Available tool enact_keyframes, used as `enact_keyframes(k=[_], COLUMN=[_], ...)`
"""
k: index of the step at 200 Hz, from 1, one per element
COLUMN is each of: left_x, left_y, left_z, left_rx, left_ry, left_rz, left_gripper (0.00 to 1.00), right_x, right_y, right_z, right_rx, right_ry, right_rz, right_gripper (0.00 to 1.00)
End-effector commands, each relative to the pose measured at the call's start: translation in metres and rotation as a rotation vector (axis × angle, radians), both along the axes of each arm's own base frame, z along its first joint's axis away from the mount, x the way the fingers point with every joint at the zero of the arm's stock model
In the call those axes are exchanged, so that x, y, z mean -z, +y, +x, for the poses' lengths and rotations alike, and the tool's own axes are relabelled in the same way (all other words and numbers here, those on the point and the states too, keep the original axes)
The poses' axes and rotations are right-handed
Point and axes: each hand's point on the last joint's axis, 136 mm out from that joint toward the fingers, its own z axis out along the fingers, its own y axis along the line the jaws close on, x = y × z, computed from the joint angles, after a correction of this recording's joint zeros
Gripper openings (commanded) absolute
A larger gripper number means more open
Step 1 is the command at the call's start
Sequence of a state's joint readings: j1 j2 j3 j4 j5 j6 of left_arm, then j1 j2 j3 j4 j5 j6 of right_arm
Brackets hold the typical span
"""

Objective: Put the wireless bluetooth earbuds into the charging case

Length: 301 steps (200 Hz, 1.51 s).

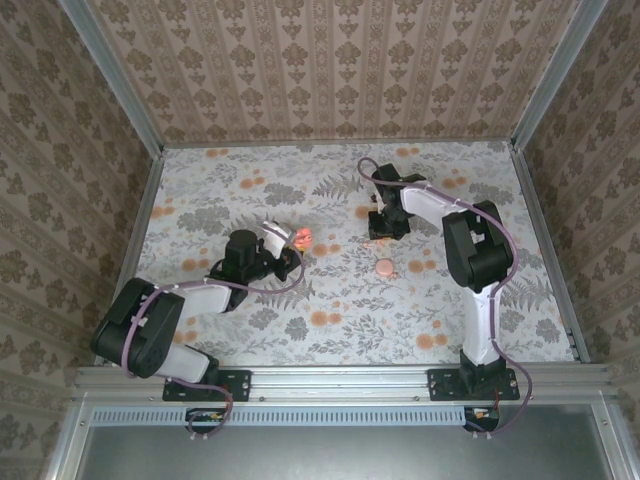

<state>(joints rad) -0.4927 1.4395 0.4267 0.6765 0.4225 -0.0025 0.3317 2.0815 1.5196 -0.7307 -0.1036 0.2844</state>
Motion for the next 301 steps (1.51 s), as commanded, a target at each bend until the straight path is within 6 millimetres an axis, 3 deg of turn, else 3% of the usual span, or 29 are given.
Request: enact_keyframes(k=[1, 80, 173, 246, 251, 266, 301], left_x=[-0.008, -0.010, -0.012, -0.027, -0.027, -0.028, -0.033], left_y=[-0.011, -0.045, -0.077, -0.096, -0.096, -0.098, -0.101], left_z=[0.004, 0.003, 0.007, 0.014, 0.014, 0.015, 0.016], left_rx=[0.036, 0.127, 0.172, 0.196, 0.196, 0.196, 0.192], left_ry=[-0.033, -0.077, -0.094, -0.123, -0.123, -0.123, -0.123], left_rz=[-0.017, -0.050, -0.131, -0.176, -0.179, -0.189, -0.218], left_gripper=[0.09, 0.08, 0.08, 0.08, 0.08, 0.08, 0.08], right_x=[-0.022, -0.073, -0.138, -0.169, -0.183, -0.191, -0.195], right_y=[0.002, 0.010, 0.030, 0.065, 0.065, 0.072, 0.085], right_z=[0.001, 0.006, -0.014, -0.033, -0.036, -0.039, -0.043], right_rx=[0.027, 0.086, 0.088, -0.014, -0.021, -0.044, -0.068], right_ry=[-0.075, -0.372, -0.705, -0.853, -0.889, -0.923, -0.961], right_rz=[0.023, 0.198, 0.529, 0.638, 0.652, 0.660, 0.668], right_gripper=[0.27, 0.26, 0.25, 0.25, 0.25, 0.25, 0.25])
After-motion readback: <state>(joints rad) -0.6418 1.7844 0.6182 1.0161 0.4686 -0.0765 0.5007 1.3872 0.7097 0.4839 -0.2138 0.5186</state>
